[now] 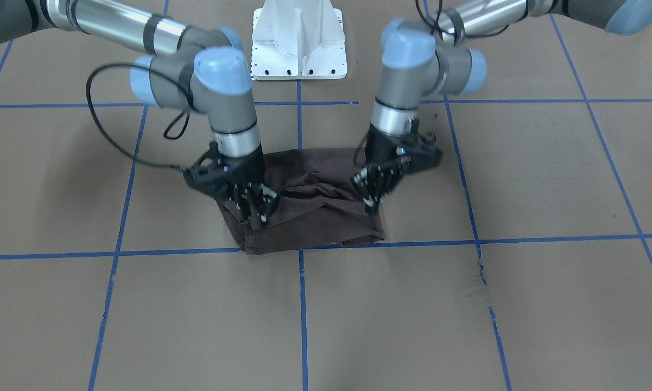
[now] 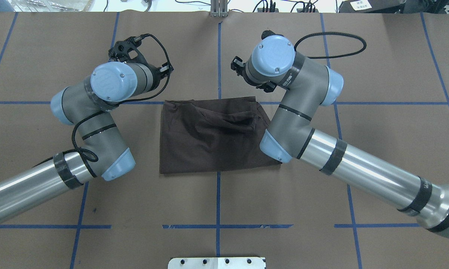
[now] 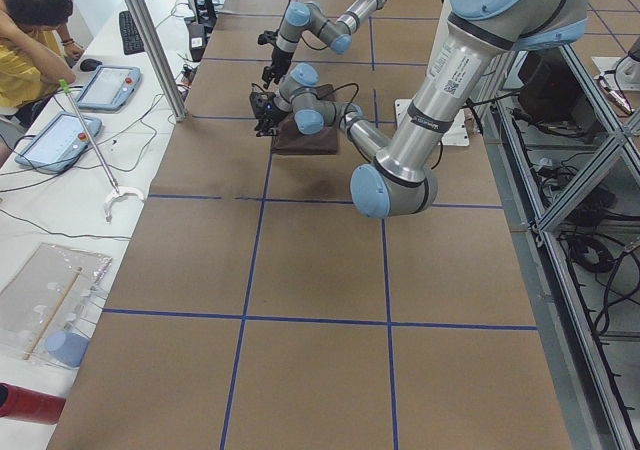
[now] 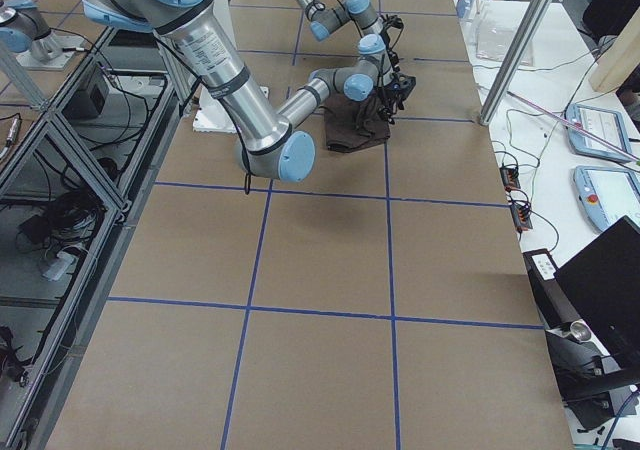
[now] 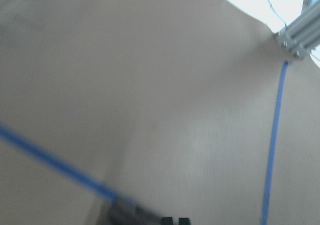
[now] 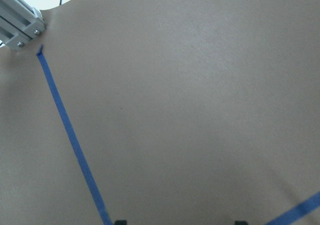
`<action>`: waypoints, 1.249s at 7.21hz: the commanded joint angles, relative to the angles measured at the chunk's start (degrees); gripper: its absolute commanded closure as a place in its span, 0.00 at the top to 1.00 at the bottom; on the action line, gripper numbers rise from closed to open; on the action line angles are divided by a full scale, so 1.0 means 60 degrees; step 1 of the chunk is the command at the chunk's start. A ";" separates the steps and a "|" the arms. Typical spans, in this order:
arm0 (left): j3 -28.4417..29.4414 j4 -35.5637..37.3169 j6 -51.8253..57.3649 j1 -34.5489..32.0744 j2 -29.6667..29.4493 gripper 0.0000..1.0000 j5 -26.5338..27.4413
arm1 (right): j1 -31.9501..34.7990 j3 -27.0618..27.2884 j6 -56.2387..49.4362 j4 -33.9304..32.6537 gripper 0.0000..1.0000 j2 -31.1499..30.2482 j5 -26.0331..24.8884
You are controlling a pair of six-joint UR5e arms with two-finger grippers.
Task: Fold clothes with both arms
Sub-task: 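Release the shirt and raise both grippers away from it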
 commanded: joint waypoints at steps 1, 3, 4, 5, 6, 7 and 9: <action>0.0105 -0.0419 0.0379 -0.0374 -0.0116 1.00 -0.0469 | 0.0524 -0.0324 -0.0420 0.0249 1.00 0.0298 0.0874; -0.1166 -0.0331 0.0335 -0.0359 0.0511 1.00 -0.1015 | 0.0481 0.0230 -0.0362 0.0190 1.00 0.0109 0.0875; -0.1580 -0.0432 0.0175 -0.0229 0.0688 1.00 -0.1044 | 0.0306 0.0610 -0.0333 0.0161 1.00 -0.0095 0.0845; -0.1511 -0.0825 -0.0348 0.0396 0.0719 1.00 -0.1016 | 0.0232 0.1295 -0.0347 0.0059 1.00 -0.0416 0.0874; -0.2004 -0.0945 -0.1833 0.0664 0.0676 0.70 -0.1030 | 0.0246 0.1926 -0.0463 -0.0362 1.00 -0.0796 0.0918; -0.2183 0.0229 -0.1703 0.0811 0.0516 0.01 -0.1030 | 0.0318 0.1889 -0.0725 -0.0367 1.00 -0.0945 0.0889; -0.2462 0.2981 0.3212 0.1336 -0.0069 0.00 -0.1015 | 0.0334 0.1917 -0.1109 -0.0352 1.00 -0.1034 0.0874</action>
